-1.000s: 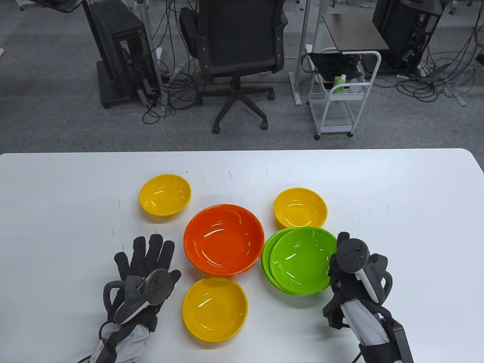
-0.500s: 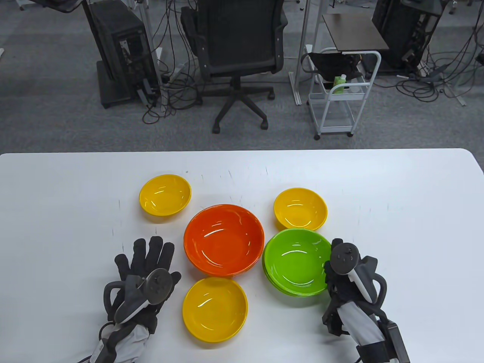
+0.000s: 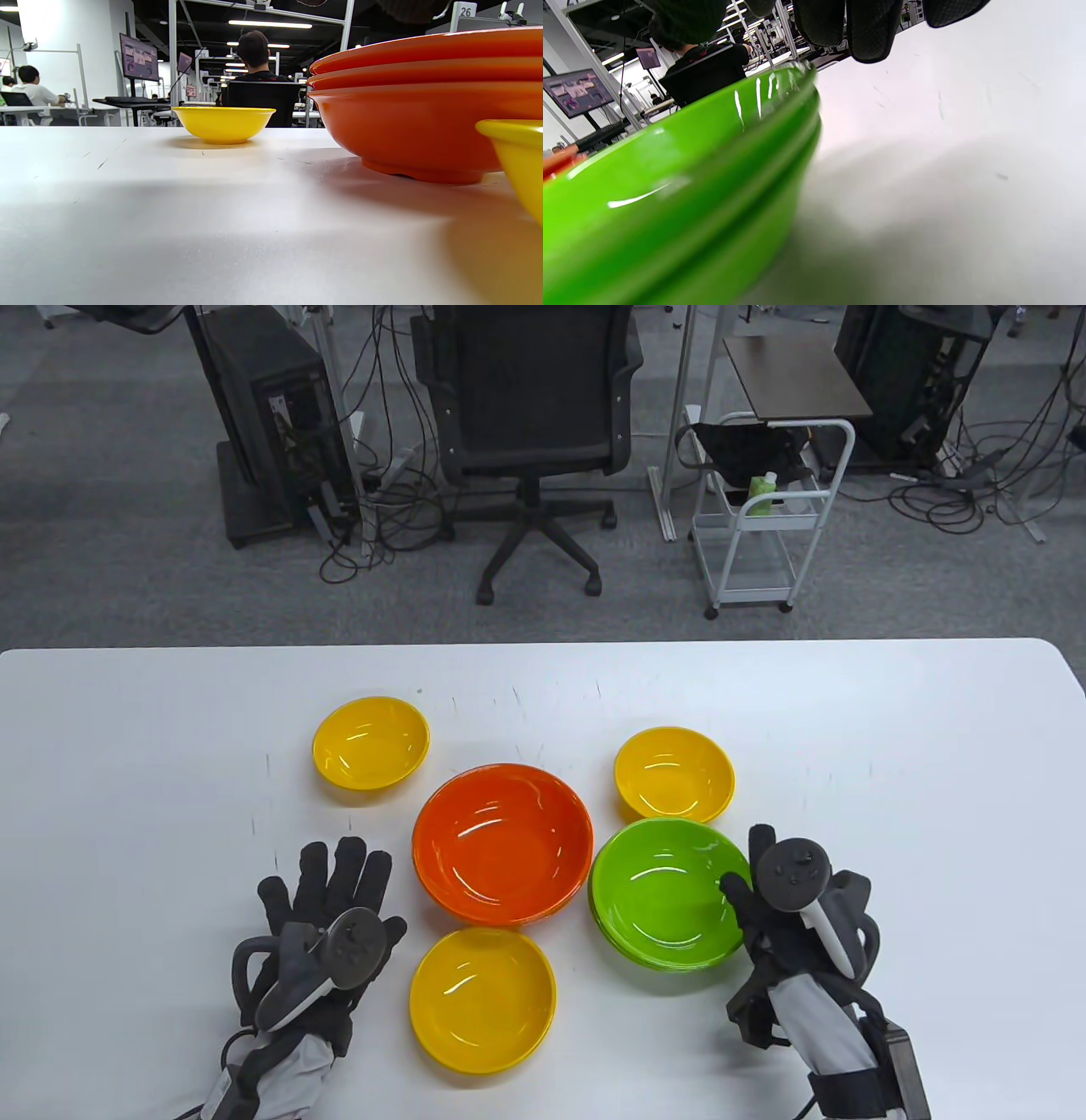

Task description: Nest bowls by color group

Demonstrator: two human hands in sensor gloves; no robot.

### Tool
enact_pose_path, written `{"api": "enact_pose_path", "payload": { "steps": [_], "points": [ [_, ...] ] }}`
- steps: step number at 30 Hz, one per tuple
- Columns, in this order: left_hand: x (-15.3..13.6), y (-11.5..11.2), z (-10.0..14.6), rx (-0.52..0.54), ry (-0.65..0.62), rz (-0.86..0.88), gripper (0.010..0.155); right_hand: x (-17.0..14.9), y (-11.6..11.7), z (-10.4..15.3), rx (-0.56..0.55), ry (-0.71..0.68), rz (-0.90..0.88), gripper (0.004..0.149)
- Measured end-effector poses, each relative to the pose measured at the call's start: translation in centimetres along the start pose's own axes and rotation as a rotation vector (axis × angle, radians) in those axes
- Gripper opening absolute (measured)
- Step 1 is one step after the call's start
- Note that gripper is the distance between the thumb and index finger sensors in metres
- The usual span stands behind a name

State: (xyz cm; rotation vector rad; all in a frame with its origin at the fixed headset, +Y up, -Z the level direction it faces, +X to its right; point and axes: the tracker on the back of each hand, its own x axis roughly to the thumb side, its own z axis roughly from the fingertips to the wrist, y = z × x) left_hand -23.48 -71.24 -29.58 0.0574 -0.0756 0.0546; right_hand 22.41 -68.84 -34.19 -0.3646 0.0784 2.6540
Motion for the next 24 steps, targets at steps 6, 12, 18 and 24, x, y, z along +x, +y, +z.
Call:
{"api": "enact_pose_path", "payload": {
  "steps": [6,12,18,24],
  "points": [
    [-0.1,0.3,0.0,0.009,-0.001,0.021,0.074,2.0,-3.2,-2.4,-0.04,-0.001,0.063,0.066],
    [-0.5,0.7,0.2,0.025,0.017,0.037,0.074,2.7,-4.1,-7.3,0.133,0.124,0.082,0.069],
    [-1.4,0.7,0.0,0.021,0.039,0.076,0.074,2.8,-2.8,-11.7,0.222,0.242,0.051,0.08],
    [-1.8,0.6,-0.1,0.011,0.049,0.098,0.074,2.1,-0.3,-14.9,0.327,0.361,-0.134,0.087]
  ]
}}
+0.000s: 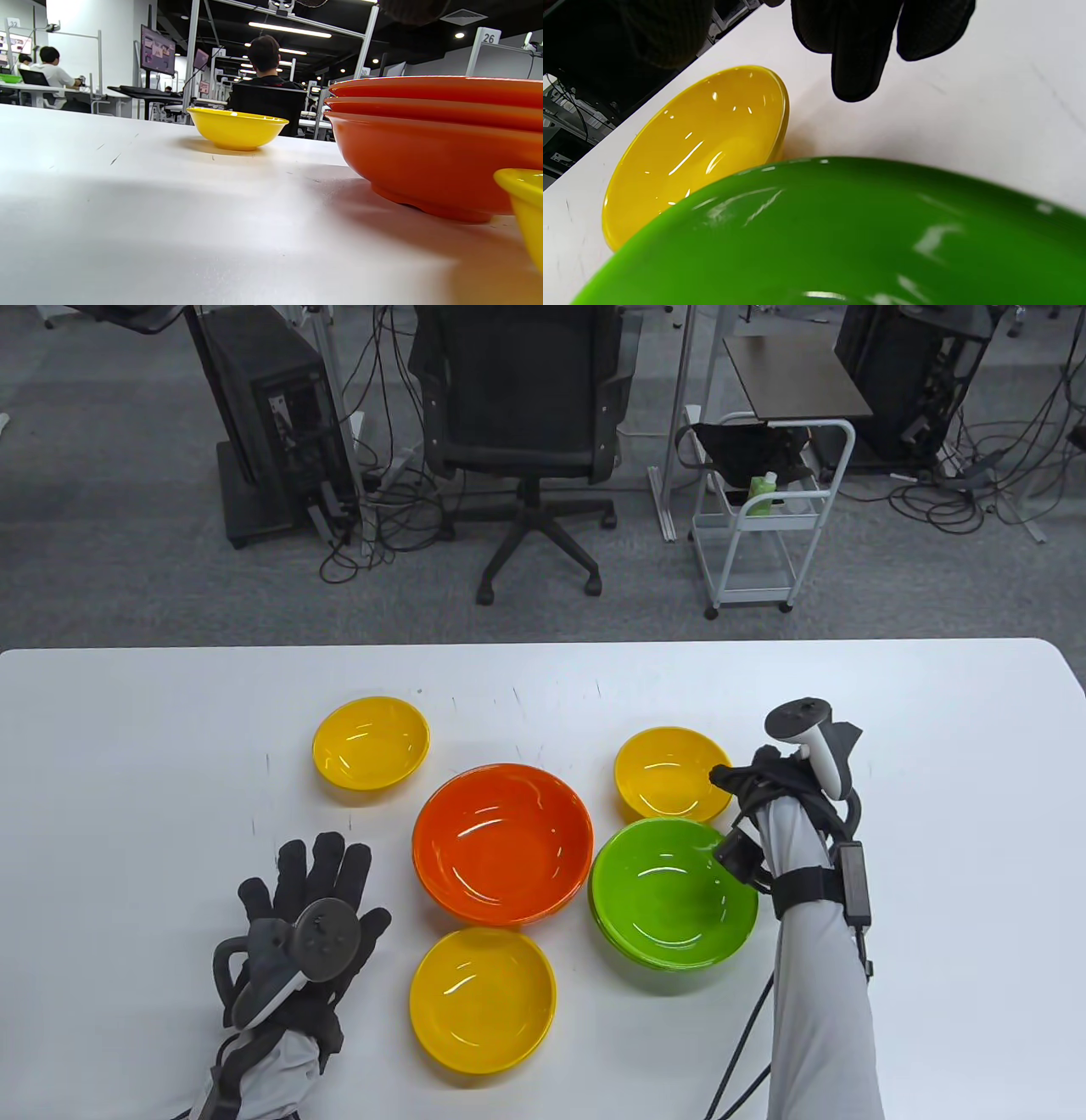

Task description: Nest bowls by color group

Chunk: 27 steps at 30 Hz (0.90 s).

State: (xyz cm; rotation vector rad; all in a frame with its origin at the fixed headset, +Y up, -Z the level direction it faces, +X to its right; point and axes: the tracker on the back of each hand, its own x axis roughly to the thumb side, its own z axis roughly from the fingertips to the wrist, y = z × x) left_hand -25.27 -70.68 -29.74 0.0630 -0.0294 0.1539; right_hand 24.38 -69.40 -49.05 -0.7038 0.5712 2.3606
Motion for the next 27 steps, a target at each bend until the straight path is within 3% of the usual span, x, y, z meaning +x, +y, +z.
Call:
{"api": "enact_pose_path", "payload": {
  "steps": [7,13,18,22,27],
  "points": [
    [0.1,-0.2,0.0,-0.025,-0.004,-0.01,0.074,-0.2,1.4,-2.8,0.027,0.101,0.043,0.089],
    [0.1,-0.3,0.0,-0.028,-0.003,-0.016,0.074,-0.7,2.2,-4.0,0.077,0.124,-0.024,0.076],
    [0.3,-0.4,0.0,-0.037,-0.01,-0.03,0.074,-0.5,2.3,-3.7,0.102,0.075,-0.089,0.064],
    [0.4,-0.4,0.0,-0.032,-0.016,-0.03,0.074,-0.7,1.9,-3.2,0.057,0.056,-0.108,0.061],
    [0.9,-0.7,0.0,-0.041,-0.036,-0.048,0.074,-1.1,0.2,-1.8,-0.037,0.017,-0.255,0.06]
  ]
}}
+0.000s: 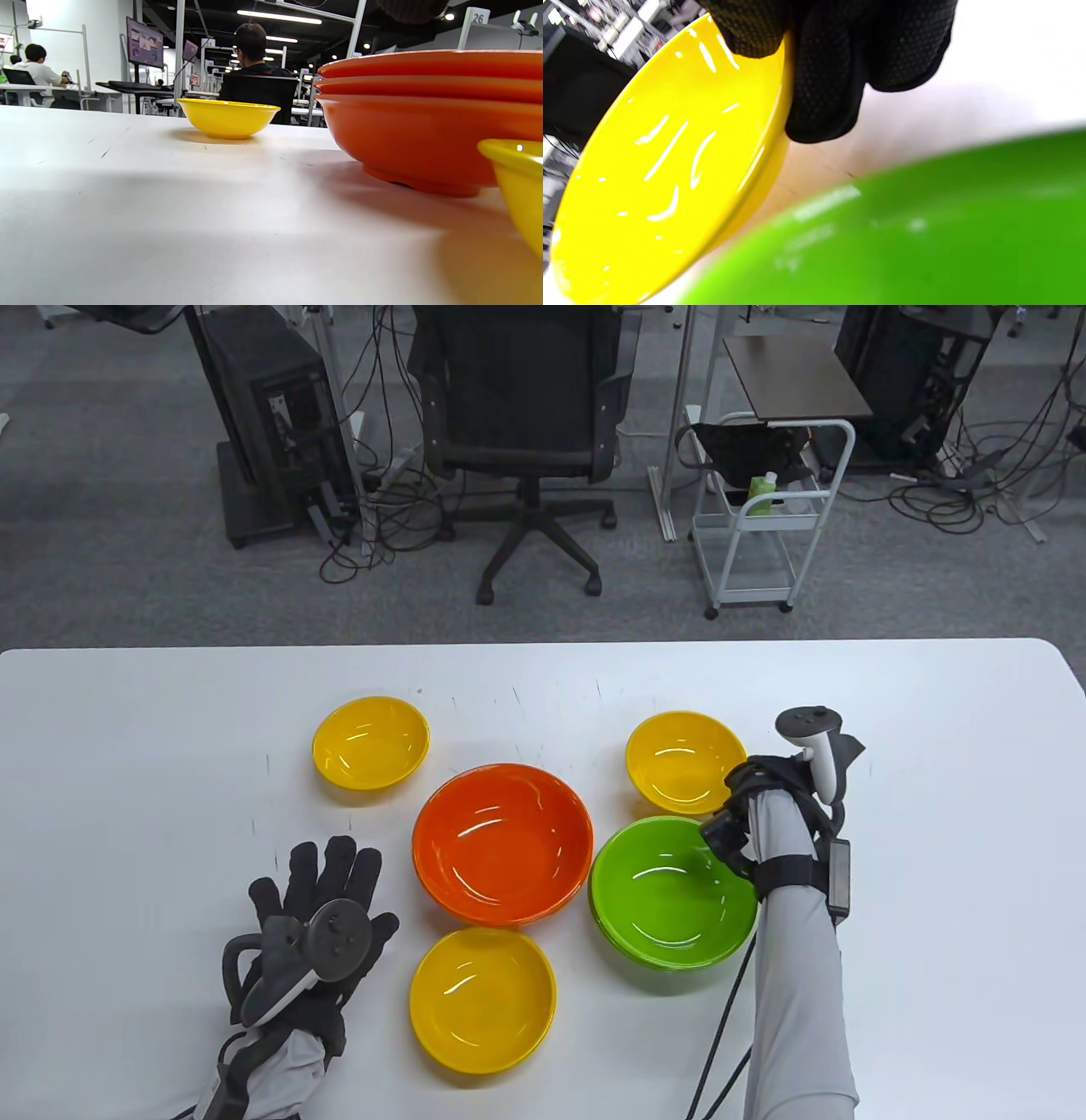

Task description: Nest bowls by color group

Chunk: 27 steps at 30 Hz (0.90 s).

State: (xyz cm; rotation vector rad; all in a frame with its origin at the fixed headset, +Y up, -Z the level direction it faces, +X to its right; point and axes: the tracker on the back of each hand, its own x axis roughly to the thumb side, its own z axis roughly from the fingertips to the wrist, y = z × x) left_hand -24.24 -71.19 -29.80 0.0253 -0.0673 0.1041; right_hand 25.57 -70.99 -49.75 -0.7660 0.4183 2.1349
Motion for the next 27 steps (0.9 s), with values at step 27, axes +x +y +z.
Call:
{"api": "enact_pose_path", "payload": {
  "steps": [27],
  "points": [
    [7.1,8.8,-1.7,0.178,-0.118,0.451,0.086,1.7,1.0,17.9,0.106,-0.619,-0.002,0.06]
  ]
}}
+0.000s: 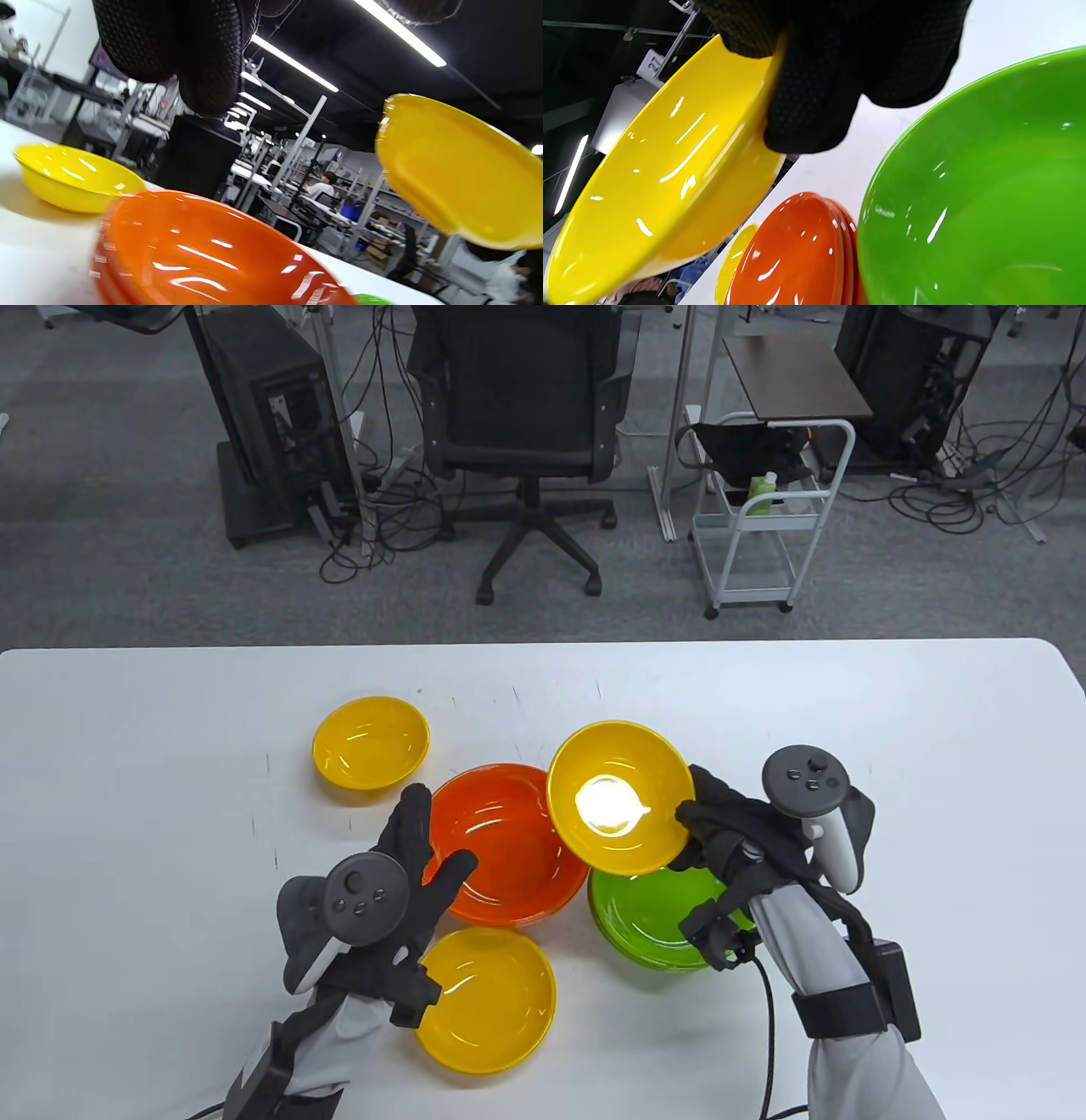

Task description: Nest bowls by color group

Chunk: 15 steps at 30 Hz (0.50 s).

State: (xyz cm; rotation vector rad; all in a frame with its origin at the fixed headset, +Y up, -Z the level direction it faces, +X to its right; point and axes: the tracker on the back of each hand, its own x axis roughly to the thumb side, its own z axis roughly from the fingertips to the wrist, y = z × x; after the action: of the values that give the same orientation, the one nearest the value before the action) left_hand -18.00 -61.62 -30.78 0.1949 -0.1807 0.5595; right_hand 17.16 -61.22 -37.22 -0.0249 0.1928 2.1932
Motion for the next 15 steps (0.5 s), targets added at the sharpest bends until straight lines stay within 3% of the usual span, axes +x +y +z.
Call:
{"api": "enact_pose_path", "payload": {
  "steps": [6,12,15],
  "points": [
    [1.1,-1.6,-1.0,-0.131,0.015,0.253,0.088,1.9,2.9,1.4,0.022,-0.107,0.157,0.06],
    [0.6,-3.9,-1.1,-0.271,0.065,0.367,0.079,2.1,4.8,2.3,0.048,-0.149,0.189,0.059],
    [0.0,-4.5,-1.0,-0.268,0.091,0.385,0.076,1.7,5.1,2.4,0.07,-0.154,0.178,0.059]
  ]
}}
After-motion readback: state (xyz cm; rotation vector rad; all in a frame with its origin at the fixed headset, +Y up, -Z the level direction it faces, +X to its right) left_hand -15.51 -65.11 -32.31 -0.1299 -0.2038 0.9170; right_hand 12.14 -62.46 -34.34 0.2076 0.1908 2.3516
